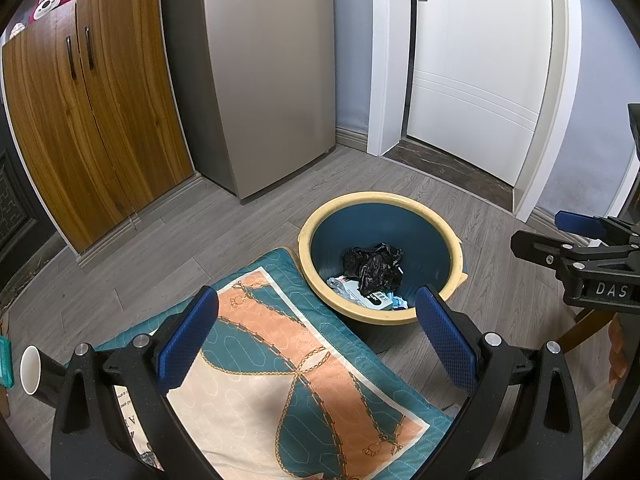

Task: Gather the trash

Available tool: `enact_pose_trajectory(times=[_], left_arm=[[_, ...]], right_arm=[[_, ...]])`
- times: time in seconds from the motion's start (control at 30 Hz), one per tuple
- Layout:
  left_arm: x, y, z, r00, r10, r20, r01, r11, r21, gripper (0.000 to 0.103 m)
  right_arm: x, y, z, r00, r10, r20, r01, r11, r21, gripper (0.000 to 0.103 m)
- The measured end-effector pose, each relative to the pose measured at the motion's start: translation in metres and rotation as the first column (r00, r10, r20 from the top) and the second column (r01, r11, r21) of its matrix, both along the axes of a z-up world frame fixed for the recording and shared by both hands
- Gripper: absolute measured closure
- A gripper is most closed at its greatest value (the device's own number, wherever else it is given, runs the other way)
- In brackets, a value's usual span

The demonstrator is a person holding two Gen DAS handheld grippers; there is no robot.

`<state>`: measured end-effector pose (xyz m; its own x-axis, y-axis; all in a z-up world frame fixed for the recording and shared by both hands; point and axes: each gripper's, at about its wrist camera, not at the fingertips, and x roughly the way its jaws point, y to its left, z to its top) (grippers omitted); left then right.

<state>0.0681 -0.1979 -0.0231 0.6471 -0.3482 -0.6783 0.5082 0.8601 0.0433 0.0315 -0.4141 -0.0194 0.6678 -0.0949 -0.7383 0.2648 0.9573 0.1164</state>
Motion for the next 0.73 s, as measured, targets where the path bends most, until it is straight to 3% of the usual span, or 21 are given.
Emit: enact_pose_trajectory(times=[0.33, 0.53, 0.73], left_arm=[[-0.0023, -0.0023, 0.0011, 1.0, -0.023, 0.003, 0.023, 1.0, 0.0, 0.006], [-0.0063, -0.0093, -0.0004, 0.999, -0.046, 0.027, 0.044, 0.997, 0.057, 0.006], [-0.0039, -0.0003, 0.003, 1.0, -0.013, 0.004, 0.013, 0.999, 0.052, 0.006]], right_arm=[[0.0004, -0.0001, 0.0002, 1.0, 0.0, -0.001, 0.0, 1.0, 0.001, 0.01], [-0.0012, -0.0033, -0.0005, 1.0, -0.006, -0.007, 0.006, 1.0, 0.002, 0.009], [0.004, 0.0034, -0.0036, 0.999, -0.026, -0.034, 0.026, 1.0, 0.013, 0.006]])
